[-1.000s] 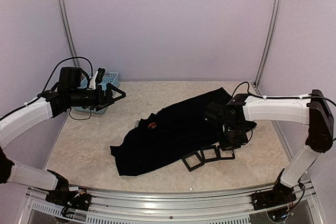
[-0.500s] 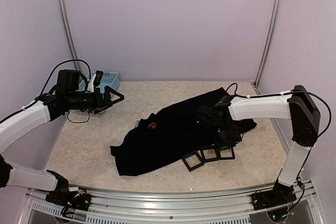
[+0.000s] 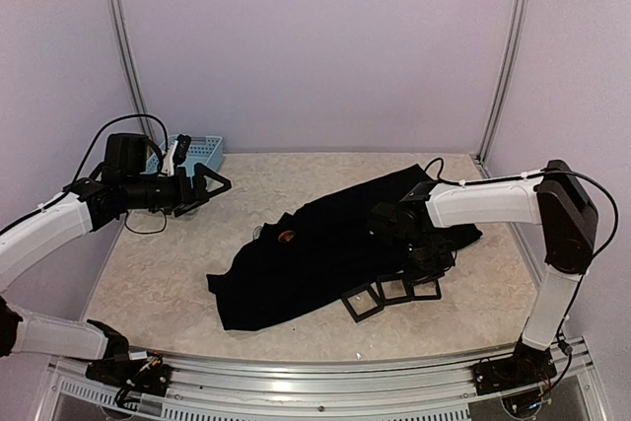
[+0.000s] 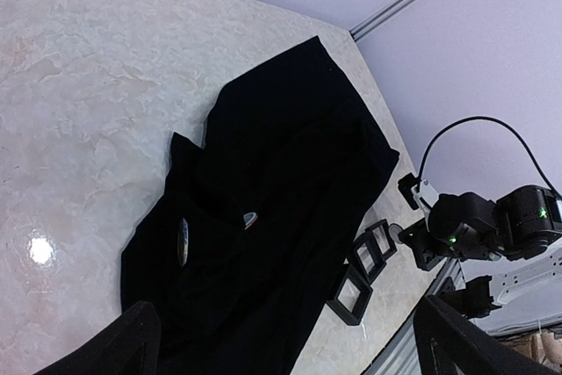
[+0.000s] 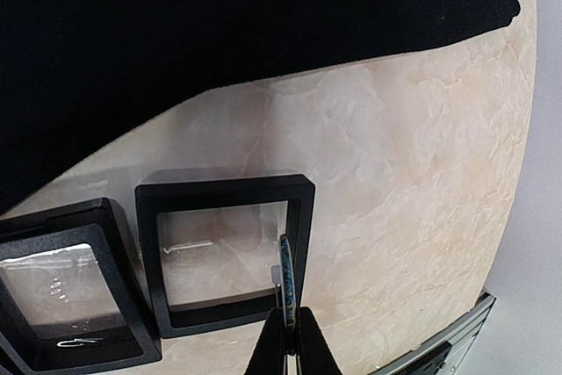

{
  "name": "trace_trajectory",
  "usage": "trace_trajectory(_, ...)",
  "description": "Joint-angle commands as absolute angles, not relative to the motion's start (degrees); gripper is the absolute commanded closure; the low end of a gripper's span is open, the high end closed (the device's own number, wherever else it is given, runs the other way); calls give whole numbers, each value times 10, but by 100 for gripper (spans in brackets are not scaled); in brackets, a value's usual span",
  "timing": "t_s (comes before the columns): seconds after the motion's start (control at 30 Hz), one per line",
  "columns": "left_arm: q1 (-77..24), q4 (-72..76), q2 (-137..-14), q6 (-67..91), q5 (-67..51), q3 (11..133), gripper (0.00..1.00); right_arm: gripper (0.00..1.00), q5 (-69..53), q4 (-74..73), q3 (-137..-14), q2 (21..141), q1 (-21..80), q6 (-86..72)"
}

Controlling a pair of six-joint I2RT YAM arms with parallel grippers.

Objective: Remove the brooch from the garment
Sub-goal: Place the brooch in the brooch box.

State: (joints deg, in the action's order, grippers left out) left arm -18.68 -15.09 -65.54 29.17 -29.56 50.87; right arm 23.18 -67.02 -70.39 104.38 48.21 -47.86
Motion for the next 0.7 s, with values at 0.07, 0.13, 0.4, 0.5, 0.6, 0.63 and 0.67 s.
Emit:
trace_trajectory(0.07, -185, -156, -643, 293, -293, 497, 1, 100, 236, -670, -707, 1060, 482, -487)
trace_trajectory(0.13, -184, -156, -641, 294, -292, 495, 1, 100, 235, -669, -706, 1061, 482, -488)
trace_trajectory(0.4, -184, -159, -635, 295, -291, 491, 1, 100, 237, -667, -708, 1076, 482, -487)
trace_trajectory(0.5, -184, -159, -633, 295, -290, 490, 1, 100, 239, -667, -706, 1076, 481, -489)
trace_trajectory(0.6, -184, -160, -632, 294, -289, 490, 1, 100, 237, -664, -707, 1077, 482, -489)
trace_trajectory(0.63, -184, -159, -632, 295, -290, 490, 1, 100, 235, -662, -708, 1077, 482, -489)
trace_trajectory(0.67, -185, -159, -633, 295, -291, 490, 1, 100, 231, -659, -709, 1078, 482, -488)
